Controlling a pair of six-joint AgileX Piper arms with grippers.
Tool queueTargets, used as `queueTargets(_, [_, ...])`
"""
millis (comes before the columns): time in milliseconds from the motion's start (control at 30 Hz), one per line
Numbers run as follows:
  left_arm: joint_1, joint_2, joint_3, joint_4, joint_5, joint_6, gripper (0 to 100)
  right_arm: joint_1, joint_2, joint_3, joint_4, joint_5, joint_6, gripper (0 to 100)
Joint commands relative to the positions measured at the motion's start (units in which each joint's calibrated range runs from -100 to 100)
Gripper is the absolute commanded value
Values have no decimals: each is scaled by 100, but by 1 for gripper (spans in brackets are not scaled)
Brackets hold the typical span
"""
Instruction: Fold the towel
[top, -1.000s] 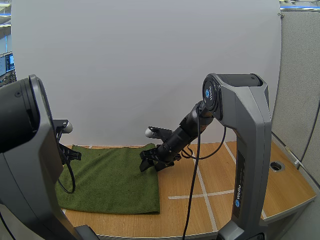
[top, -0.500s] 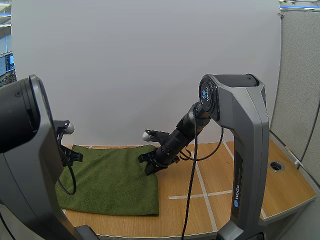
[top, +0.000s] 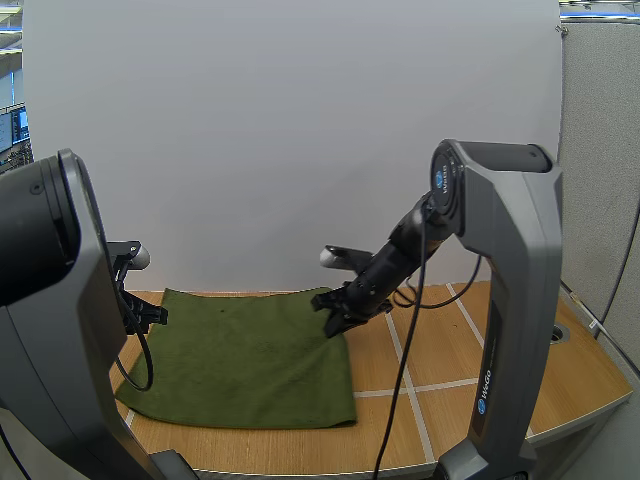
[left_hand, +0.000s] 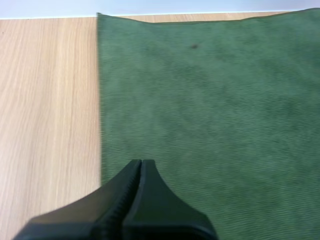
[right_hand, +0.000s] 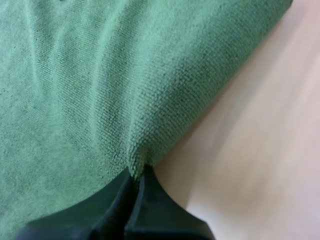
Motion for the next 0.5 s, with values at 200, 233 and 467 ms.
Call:
queueTargets(200, [-4, -50, -48, -38, 260, -56, 0, -599, -446, 48, -730, 420, -9, 0])
queueTargets(233, [-4, -50, -48, -38, 280, -56, 0, -674, -474, 48, -792, 420, -9, 0])
queueTargets(467, [-4, -50, -48, -90, 570, -56, 0, -1114, -516, 48, -1051, 420, -135, 0])
